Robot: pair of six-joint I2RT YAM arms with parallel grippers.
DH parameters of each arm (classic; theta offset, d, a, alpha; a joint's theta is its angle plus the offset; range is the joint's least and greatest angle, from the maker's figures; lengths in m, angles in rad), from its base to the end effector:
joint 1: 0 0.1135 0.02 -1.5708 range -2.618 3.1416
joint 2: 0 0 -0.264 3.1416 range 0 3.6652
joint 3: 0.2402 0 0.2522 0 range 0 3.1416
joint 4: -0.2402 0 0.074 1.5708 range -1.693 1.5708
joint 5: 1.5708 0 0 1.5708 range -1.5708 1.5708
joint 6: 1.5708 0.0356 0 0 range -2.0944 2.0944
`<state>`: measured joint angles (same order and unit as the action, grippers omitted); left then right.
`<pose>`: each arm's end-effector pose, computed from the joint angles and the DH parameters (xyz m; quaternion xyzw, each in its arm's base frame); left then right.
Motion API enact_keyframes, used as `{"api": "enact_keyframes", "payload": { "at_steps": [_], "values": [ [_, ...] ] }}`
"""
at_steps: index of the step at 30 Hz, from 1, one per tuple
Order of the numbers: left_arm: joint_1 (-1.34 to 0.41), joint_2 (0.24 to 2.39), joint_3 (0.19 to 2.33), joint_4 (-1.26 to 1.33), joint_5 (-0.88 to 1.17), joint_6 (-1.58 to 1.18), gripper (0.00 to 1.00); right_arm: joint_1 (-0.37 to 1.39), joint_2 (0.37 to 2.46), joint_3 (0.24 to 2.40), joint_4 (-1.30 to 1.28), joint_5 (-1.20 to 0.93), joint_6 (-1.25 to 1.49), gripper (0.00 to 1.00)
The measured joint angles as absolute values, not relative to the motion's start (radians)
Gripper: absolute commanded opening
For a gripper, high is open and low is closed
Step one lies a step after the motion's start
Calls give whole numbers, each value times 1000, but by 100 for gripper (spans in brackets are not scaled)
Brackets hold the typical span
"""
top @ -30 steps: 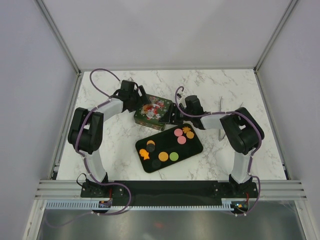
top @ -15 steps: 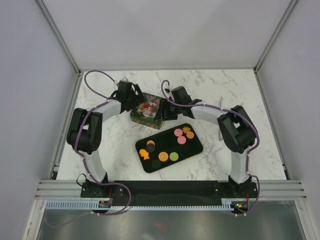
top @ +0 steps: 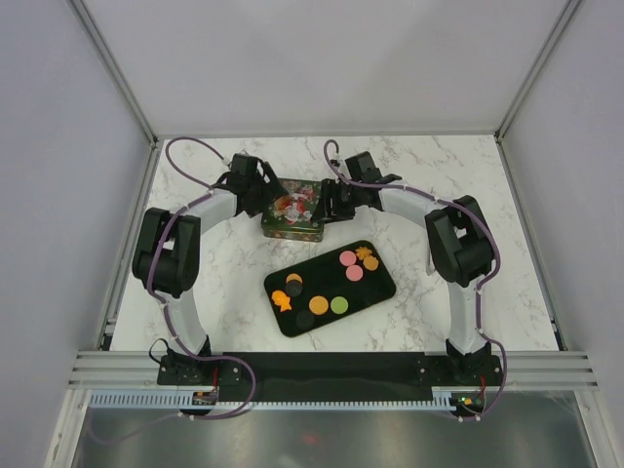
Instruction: Pack the cookies
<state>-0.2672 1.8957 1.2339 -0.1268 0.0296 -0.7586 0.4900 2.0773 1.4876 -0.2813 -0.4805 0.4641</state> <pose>0.3967 -0.1097 0.1827 -0.2194 0.8980 -0.1990 0.3254 0.3920 0.2277 0.1772 -0.0934 0.9113 0.3514 0.1932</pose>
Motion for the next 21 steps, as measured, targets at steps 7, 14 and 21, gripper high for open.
{"api": "enact_keyframes", "payload": {
  "at_steps": [7, 14, 21],
  "values": [
    [-277, 1909, 1250, -143, 57, -771, 88, 450, 2070, 1467, -255, -504, 458, 59],
    [-289, 1911, 1261, -168, 88, -769, 89, 419, 1991, 1328, -159, -492, 478, 63],
    [-309, 1914, 1288, -226, 108, -757, 89, 376, 1922, 1273, -163, -498, 501, 50]
  ]
}}
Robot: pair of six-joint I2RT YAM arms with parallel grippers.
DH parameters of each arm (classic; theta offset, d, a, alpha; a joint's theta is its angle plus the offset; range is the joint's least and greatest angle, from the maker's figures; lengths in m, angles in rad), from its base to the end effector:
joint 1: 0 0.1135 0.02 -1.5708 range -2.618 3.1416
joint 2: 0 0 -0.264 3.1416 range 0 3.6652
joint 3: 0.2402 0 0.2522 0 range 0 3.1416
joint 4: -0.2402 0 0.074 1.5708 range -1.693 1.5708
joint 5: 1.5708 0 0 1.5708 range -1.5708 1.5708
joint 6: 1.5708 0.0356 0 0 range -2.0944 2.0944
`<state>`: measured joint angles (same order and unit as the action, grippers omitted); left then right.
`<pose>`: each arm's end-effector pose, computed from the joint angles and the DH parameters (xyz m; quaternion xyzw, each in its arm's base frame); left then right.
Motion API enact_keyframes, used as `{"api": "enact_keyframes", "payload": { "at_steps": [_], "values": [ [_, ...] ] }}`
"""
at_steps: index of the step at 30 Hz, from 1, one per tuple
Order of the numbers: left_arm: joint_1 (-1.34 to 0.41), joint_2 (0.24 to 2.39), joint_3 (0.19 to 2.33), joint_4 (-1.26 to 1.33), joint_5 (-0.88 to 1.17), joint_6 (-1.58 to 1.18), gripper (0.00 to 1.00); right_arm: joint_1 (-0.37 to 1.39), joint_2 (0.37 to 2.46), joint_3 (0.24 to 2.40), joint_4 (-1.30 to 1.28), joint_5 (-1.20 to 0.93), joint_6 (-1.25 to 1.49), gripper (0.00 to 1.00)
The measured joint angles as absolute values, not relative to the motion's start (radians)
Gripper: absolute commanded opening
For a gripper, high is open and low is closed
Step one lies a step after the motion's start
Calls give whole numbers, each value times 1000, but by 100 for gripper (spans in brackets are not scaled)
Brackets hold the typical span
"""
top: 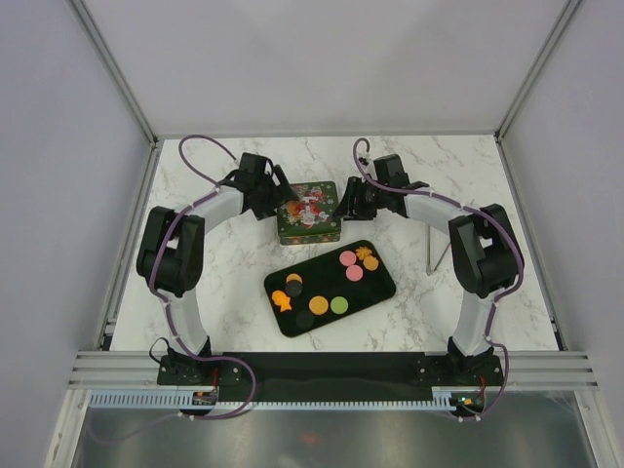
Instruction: Pack the cookies
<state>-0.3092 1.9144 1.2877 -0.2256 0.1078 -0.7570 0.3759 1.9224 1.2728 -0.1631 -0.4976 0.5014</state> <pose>0.3937 -0.1298 0.1847 -0.1891 0.9157 -0.2219 0.2767 0.3795 0.1680 0.1845 -0.0345 0.9044 0.3594 0.2275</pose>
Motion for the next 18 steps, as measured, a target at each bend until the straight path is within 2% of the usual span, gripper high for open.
{"api": "enact_keyframes", "payload": {
  "at_steps": [7, 9, 13, 14, 18],
  "values": [
    [-309, 1920, 1299, -238, 115, -741, 89, 360, 1893, 1272, -165, -502, 516, 54],
    [-309, 1920, 1301, -240, 115, -737, 89, 360, 1889, 1264, -150, -523, 529, 52],
    [-309, 1922, 1312, -255, 115, -725, 89, 363, 1880, 1244, -93, -597, 584, 38],
    [-309, 1922, 1316, -260, 115, -720, 89, 366, 1880, 1244, -76, -611, 598, 31],
    [-309, 1922, 1327, -284, 115, -706, 89, 396, 1880, 1248, -5, -670, 663, 20]
  ]
}}
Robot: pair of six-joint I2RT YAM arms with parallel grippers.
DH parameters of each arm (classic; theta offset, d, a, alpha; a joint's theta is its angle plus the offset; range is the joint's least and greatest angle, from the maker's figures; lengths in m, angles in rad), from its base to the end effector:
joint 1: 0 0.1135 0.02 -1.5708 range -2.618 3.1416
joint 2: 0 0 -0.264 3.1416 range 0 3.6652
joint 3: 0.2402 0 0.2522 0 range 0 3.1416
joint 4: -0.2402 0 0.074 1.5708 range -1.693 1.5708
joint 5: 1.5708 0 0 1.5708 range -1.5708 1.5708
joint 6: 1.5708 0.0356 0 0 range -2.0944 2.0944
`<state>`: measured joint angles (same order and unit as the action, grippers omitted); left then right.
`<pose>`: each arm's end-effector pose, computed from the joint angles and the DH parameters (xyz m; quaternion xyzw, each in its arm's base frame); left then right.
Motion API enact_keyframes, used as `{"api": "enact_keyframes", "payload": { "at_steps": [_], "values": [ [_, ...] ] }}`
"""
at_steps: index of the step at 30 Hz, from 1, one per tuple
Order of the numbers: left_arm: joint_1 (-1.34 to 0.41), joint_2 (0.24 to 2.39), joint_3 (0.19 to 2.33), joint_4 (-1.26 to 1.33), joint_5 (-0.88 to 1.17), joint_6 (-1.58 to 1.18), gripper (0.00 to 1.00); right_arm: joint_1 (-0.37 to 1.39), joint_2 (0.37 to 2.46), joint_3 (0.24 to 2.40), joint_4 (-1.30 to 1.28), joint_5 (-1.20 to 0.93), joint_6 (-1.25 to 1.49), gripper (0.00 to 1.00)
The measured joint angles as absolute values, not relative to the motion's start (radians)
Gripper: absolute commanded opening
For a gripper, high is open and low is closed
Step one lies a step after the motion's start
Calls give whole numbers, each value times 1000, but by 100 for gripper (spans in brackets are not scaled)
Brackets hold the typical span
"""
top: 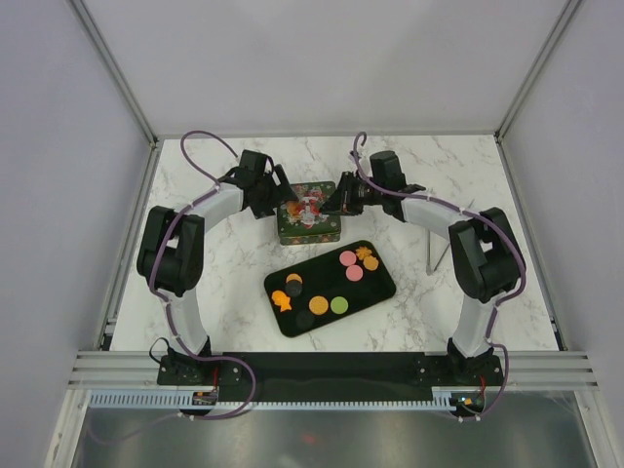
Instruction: Pack the cookies
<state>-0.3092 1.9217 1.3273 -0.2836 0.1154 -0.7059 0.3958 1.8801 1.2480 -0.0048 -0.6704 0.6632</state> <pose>0.3961 -0.1308 0.1898 -0.1658 0.9245 -0.2122 0.2699 0.3747 0.1805 0.2080 -0.0344 0.8555 0.4682 0.2185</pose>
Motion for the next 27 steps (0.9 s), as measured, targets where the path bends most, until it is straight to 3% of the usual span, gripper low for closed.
{"api": "enact_keyframes", "payload": {
  "at_steps": [8, 15, 23, 27],
  "values": [
    [-309, 1928, 1345, -313, 117, -693, 89, 427, 1967, 1090, 446, -788, 886, 1],
    [-309, 1938, 1353, -315, 126, -688, 89, 390, 2153, 925, 945, -944, 1133, 0],
    [-310, 1938, 1363, -334, 125, -686, 89, 387, 2126, 942, 858, -937, 1112, 2],
    [-310, 1938, 1372, -350, 123, -677, 89, 379, 2079, 973, 722, -909, 1065, 7]
  ]
}}
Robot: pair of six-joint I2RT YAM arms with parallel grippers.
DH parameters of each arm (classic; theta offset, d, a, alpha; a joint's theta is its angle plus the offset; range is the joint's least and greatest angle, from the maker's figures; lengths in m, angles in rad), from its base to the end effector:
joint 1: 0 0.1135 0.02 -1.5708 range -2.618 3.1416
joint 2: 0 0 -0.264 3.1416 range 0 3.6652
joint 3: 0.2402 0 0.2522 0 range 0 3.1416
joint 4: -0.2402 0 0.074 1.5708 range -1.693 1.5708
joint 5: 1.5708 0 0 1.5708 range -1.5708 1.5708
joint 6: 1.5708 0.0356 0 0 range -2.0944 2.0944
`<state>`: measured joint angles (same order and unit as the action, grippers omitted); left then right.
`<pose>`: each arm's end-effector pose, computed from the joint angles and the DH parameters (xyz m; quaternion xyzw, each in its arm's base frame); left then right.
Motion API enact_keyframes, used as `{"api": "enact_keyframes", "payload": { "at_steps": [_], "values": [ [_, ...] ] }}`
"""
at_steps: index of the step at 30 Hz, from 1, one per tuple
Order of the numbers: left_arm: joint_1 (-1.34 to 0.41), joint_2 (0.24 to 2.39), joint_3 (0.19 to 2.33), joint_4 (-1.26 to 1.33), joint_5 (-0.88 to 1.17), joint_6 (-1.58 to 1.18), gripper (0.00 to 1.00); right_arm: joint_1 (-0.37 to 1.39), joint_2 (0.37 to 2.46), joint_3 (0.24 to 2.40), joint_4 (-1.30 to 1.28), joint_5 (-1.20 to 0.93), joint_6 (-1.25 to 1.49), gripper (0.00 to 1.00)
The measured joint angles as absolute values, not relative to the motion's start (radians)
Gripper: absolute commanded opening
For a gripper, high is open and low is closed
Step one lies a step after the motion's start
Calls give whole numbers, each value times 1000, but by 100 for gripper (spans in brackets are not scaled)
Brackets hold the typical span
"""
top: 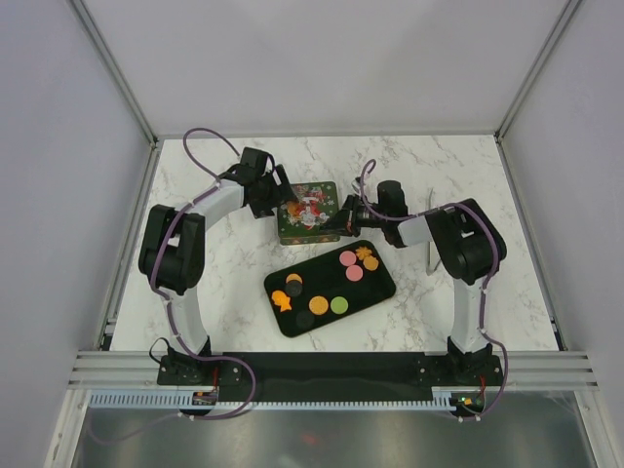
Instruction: Pack the cookies
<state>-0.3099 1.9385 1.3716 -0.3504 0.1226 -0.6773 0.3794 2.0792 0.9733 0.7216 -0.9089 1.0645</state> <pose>0.3989 -0.1323 0.1921 -0.1533 0.9330 -0.2029 0.2546 0.3619 0.1745 0.1161 0.0191 0.7841 0.6051 0.1365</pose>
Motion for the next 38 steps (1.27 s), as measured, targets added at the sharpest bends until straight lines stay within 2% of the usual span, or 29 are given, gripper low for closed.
{"api": "enact_keyframes", "payload": {
  "at_steps": [3, 4, 6, 8, 9, 11, 12, 13, 17, 28, 33, 38],
  "values": [
    [-310, 1938, 1386, -372, 113, -664, 90, 369, 2022, 1006, 614, -887, 1021, 18],
    [-310, 1938, 1395, -378, 112, -658, 90, 366, 1996, 1022, 578, -879, 1003, 25],
    [-309, 1938, 1416, -394, 107, -646, 90, 361, 1954, 1052, 523, -868, 975, 32],
    [-307, 1938, 1448, -411, 105, -630, 90, 355, 1900, 1089, 449, -846, 930, 46],
    [-303, 1938, 1465, -420, 103, -622, 91, 353, 1874, 1104, 418, -832, 907, 56],
    [-297, 1931, 1492, -426, 98, -607, 91, 348, 1817, 1134, 337, -794, 849, 66],
    [-294, 1921, 1498, -428, 96, -599, 91, 345, 1782, 1141, 300, -770, 821, 95],
    [-290, 1906, 1500, -433, 93, -592, 91, 342, 1741, 1144, 265, -745, 800, 98],
    [-280, 1787, 1480, -460, 84, -566, 91, 318, 1578, 1144, 138, -646, 700, 98],
    [-278, 1196, 1172, -478, 180, -507, 91, 297, 1145, 1072, -130, -218, 509, 98],
    [-278, 1035, 1042, -513, 215, -462, 91, 297, 1068, 996, -207, -97, 489, 98],
    [-278, 964, 999, -540, 218, -424, 91, 297, 1055, 971, -245, -30, 472, 98]
  ]
}}
